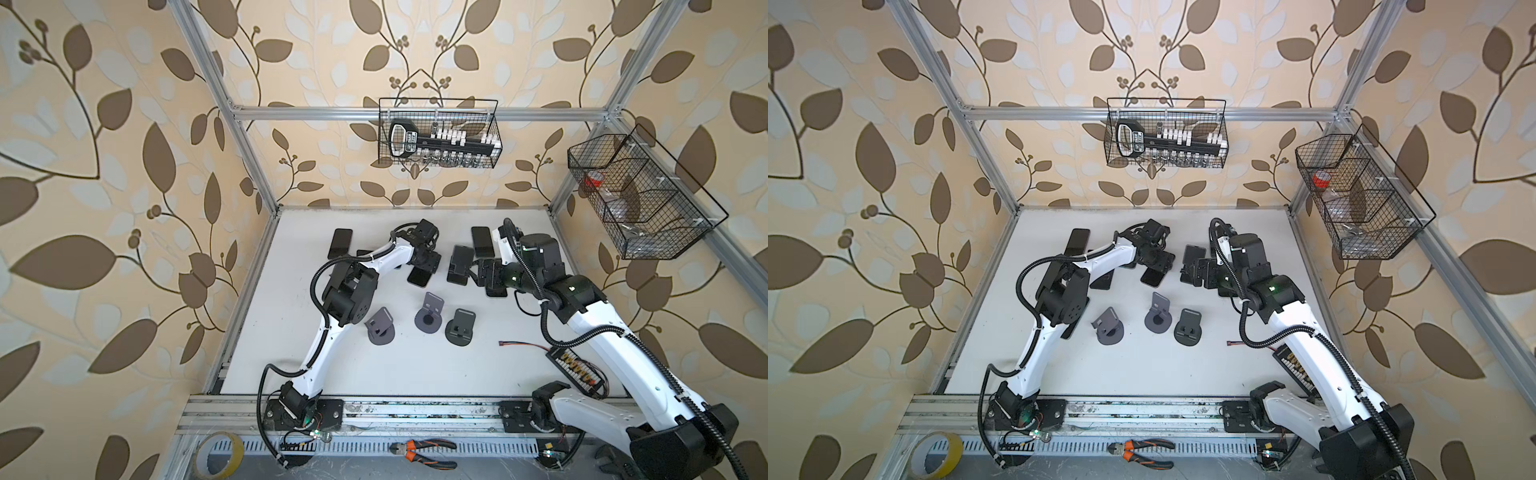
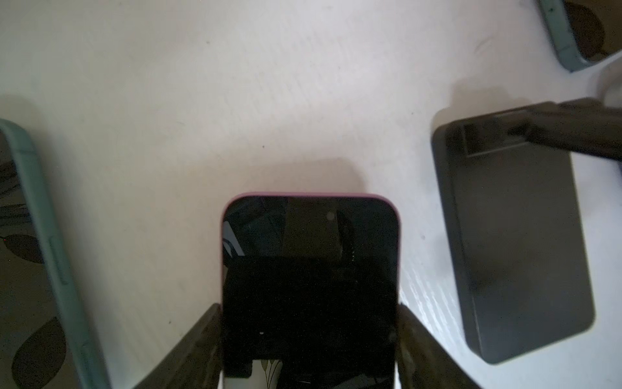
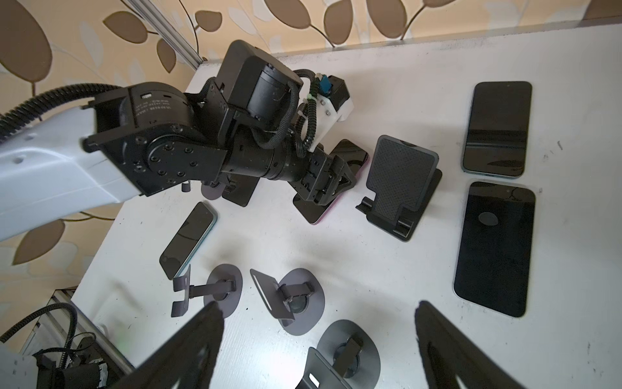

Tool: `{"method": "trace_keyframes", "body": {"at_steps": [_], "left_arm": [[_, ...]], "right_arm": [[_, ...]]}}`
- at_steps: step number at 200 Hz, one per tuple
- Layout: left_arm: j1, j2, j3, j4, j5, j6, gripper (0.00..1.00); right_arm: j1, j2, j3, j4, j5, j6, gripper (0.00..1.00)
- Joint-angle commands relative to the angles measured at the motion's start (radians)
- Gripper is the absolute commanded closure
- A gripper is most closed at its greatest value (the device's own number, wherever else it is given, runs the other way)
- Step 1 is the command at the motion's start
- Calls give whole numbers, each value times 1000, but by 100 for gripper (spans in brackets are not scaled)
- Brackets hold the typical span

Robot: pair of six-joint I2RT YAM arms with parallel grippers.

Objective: Remove the phone from the phone stand
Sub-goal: Place the phone at the top-center of the table.

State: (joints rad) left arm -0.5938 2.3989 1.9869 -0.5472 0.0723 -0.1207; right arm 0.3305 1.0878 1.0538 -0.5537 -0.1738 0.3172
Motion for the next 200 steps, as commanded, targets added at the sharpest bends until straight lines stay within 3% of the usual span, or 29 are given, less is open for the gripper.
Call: {"method": "trace_keyframes", "body": {"at_steps": [1, 61, 110, 148, 200], "left_arm": [[10, -9, 27, -6, -3, -17, 22], [10, -94, -1, -20, 5, -4, 16], [13, -256, -87, 11, -15, 19, 16], [20, -424, -171, 27, -44, 42, 16], [42, -757, -424, 97, -110, 61, 16]], "right_arm": [[-6, -4, -4, 6, -15, 0, 10], [-5, -28, 41, -20, -27, 13, 11], [-5, -24, 109, -48, -33, 30, 11], [-6, -10, 165, -60, -21, 45, 11], [-5, 1, 196, -68, 66, 36, 11]]}}
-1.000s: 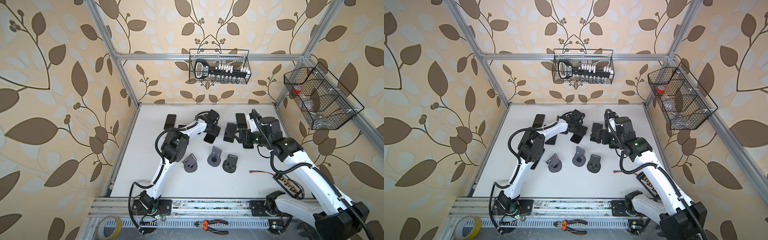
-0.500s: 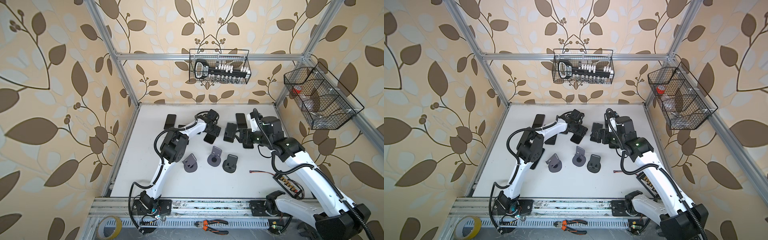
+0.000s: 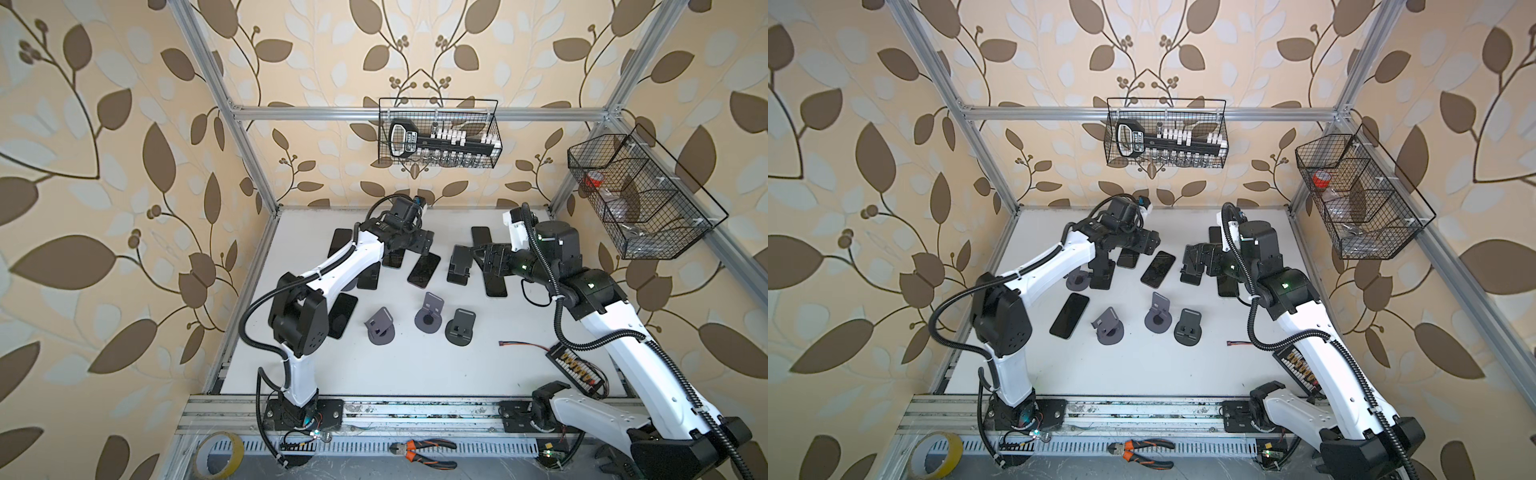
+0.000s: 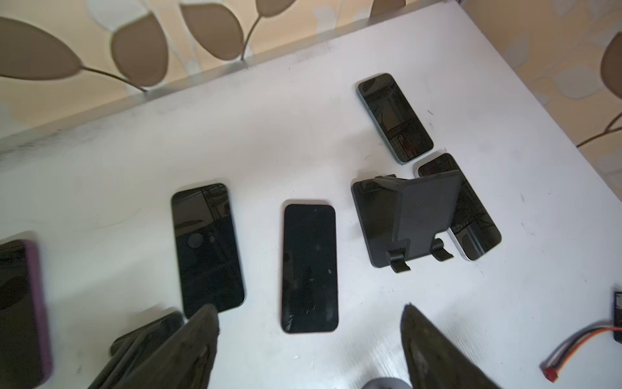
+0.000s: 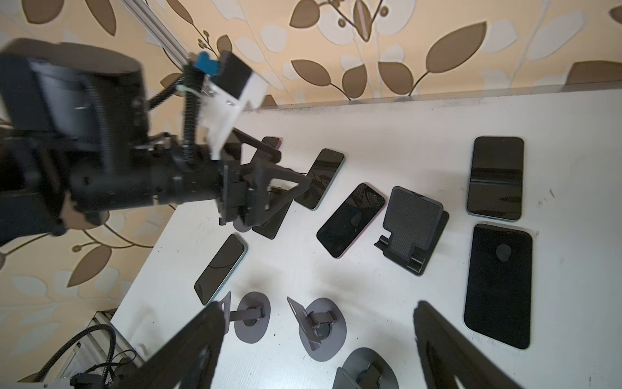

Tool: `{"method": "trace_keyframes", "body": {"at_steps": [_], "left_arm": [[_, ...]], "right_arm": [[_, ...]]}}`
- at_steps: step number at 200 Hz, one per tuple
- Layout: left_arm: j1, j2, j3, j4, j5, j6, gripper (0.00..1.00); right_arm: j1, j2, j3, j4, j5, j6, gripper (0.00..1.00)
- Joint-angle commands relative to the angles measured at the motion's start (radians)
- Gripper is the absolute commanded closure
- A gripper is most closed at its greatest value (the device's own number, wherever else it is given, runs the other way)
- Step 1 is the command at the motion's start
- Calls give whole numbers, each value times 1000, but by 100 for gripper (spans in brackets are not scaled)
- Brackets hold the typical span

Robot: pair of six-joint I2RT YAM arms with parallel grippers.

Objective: Remove the phone from the phone stand
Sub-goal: Place the phone at the top-center of the table, then reset both arms

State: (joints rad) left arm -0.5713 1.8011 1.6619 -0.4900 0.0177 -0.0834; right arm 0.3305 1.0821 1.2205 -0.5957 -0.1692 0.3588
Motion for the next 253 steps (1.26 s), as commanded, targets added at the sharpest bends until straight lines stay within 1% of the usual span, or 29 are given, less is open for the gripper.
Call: {"method": "trace_keyframes", "body": {"at_steps": [1, 24, 27, 43, 48, 70, 93, 111, 124, 146, 179, 194, 232, 253], "left_arm": [[21, -167, -106, 43, -59, 24, 15], [61, -348, -285, 105, -108, 20, 14], [69, -391, -309, 113, -115, 20, 14], [151, -569, -484, 168, -156, 20, 14], [165, -597, -522, 177, -164, 26, 12], [251, -733, -654, 201, -200, 47, 9], [361, -846, -769, 217, -198, 37, 7], [433, -904, -848, 243, -184, 26, 6], [478, -919, -890, 261, -174, 12, 6], [534, -912, -934, 282, -143, -7, 6], [564, -897, -968, 309, -141, -5, 5], [575, -889, -988, 334, -126, -4, 5], [629, -827, -1014, 396, -90, -32, 5], [660, -788, -1026, 452, -64, -56, 5]], "right_arm": [[-4, 8, 30, -26, 65, -8, 11], [-6, 7, 21, -21, 175, -31, 11], [-5, 6, 20, -19, 190, -34, 11], [-8, 2, -20, 24, 301, -48, 11], [-8, 0, -32, 36, 321, -49, 11], [-26, -5, -102, 98, 398, -49, 11], [-54, -4, -184, 160, 470, -42, 11], [-89, -12, -238, 203, 510, -31, 10], [-120, -21, -282, 240, 530, -19, 9], [-178, -31, -335, 287, 528, -3, 8], [-246, -27, -384, 318, 512, 3, 8], [-265, -29, -420, 354, 526, -12, 7], [-296, -51, -560, 533, 585, -65, 7], [-300, -43, -631, 650, 588, -105, 6]]}}
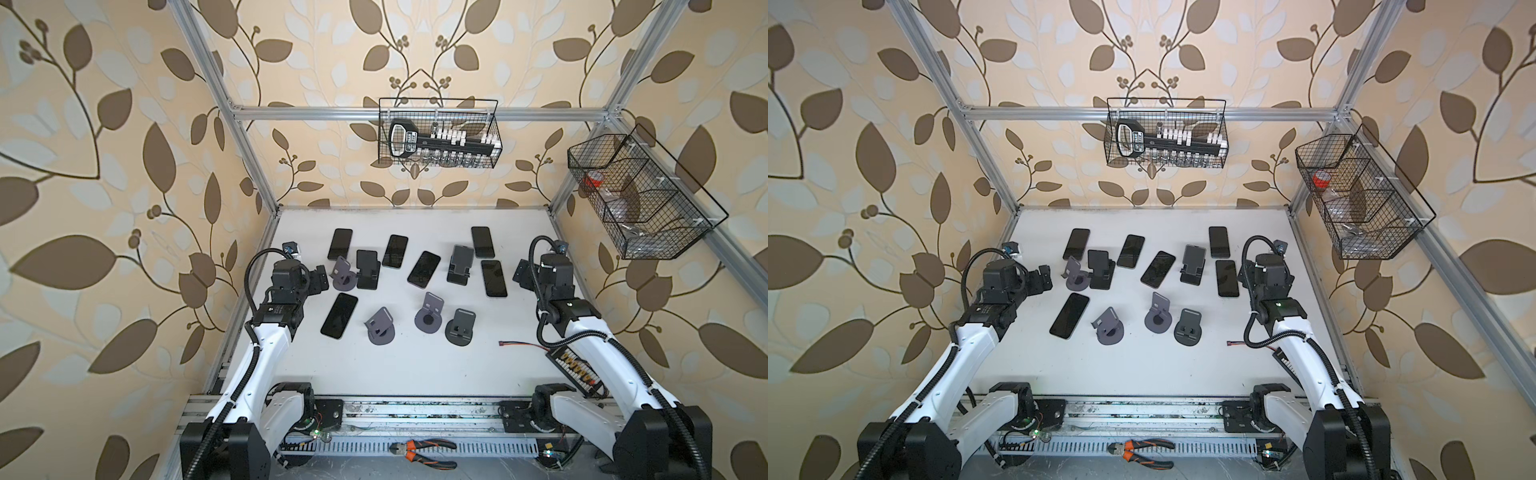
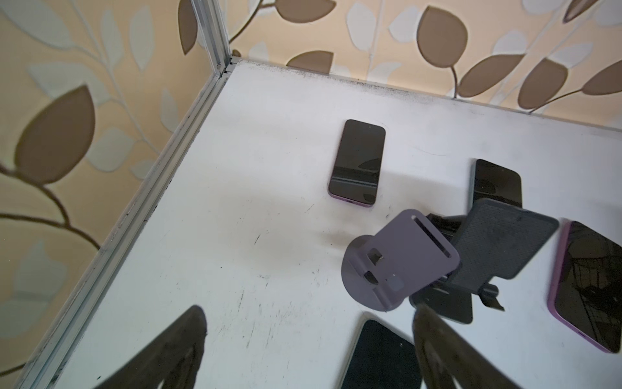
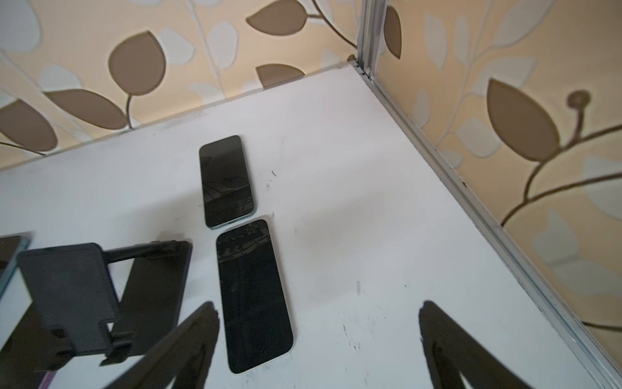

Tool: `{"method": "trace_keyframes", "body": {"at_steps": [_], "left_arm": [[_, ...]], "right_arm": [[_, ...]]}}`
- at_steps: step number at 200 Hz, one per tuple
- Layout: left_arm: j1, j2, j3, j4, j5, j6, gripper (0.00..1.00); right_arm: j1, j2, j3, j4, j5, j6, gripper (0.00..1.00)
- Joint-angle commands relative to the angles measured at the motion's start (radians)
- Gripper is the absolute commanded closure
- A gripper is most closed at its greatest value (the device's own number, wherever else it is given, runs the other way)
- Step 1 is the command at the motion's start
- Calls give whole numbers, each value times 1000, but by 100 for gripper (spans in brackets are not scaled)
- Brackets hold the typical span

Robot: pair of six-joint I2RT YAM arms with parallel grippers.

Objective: Remove the phone from the phone stand
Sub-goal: Reset both arms

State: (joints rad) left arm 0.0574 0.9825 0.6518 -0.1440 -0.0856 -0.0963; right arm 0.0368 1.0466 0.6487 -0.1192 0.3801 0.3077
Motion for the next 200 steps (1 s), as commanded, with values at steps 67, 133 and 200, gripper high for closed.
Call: {"method": "trace_keyframes", "body": {"at_steps": [67, 133, 200], "left_arm": [[45, 166, -133, 384, 66, -98, 5], [46, 307, -224, 613, 83, -67, 3], [46, 372, -305, 843, 121, -16, 1]], "right_arm": [[-17, 125, -178, 456, 19, -91, 2], [-17, 275, -249, 711, -97, -164, 2], [-18, 332, -313, 927, -154, -223, 2]]}}
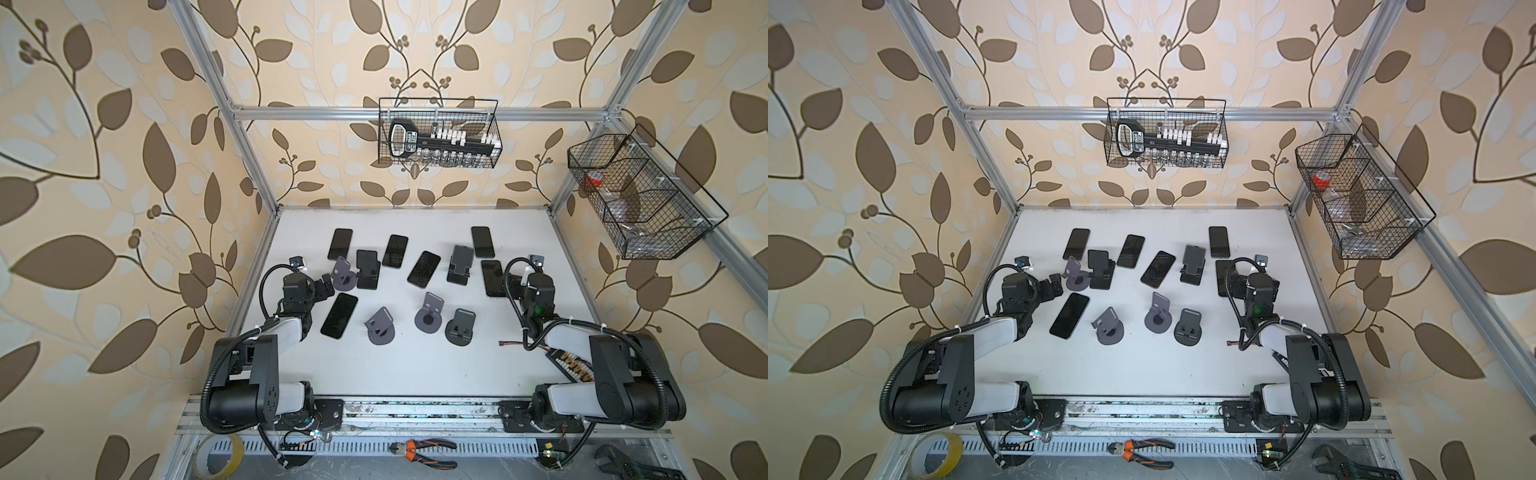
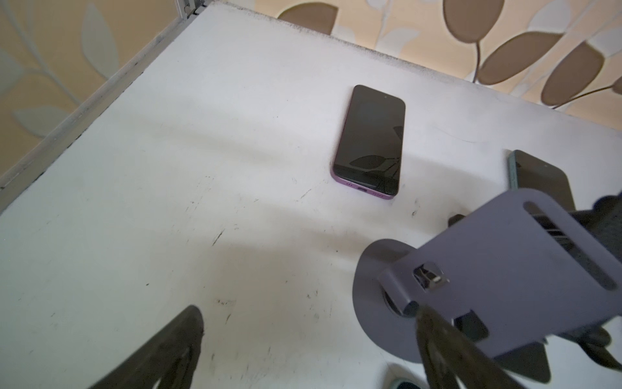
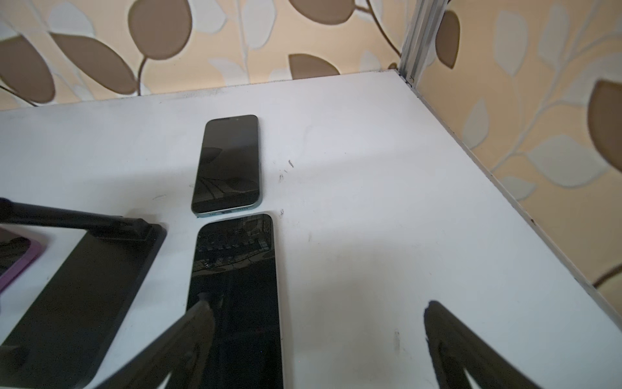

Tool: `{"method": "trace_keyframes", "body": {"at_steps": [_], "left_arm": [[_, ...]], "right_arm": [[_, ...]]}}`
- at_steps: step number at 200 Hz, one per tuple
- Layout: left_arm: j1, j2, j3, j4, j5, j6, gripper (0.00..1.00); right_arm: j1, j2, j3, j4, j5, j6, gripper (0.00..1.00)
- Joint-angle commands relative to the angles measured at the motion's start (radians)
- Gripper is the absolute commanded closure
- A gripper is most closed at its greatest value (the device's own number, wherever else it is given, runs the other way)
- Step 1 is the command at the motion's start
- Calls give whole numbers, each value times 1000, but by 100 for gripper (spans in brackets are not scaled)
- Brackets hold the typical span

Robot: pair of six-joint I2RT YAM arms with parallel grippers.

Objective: Remove the phone from the phone stand
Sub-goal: Reset both arms

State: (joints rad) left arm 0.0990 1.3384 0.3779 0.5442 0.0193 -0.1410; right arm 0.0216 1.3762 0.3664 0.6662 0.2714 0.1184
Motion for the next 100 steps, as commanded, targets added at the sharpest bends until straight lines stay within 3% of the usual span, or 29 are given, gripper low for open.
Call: {"method": "trace_keyframes", "body": {"at_steps": [1, 66, 83, 100], "left_arm": [[4, 17, -31, 155, 16, 29, 1], [5, 42, -34, 187, 50, 45, 1], [5, 50, -72, 264, 58, 48, 1], [4, 89, -126, 395, 46, 40, 1]], "right_arm": [[-2, 3, -32, 146, -46, -34, 2], [-6, 88, -91, 379, -188, -98, 1], [-21, 93, -103, 389, -192, -76, 1], [-43, 131, -145, 512, -200, -56, 1]]}}
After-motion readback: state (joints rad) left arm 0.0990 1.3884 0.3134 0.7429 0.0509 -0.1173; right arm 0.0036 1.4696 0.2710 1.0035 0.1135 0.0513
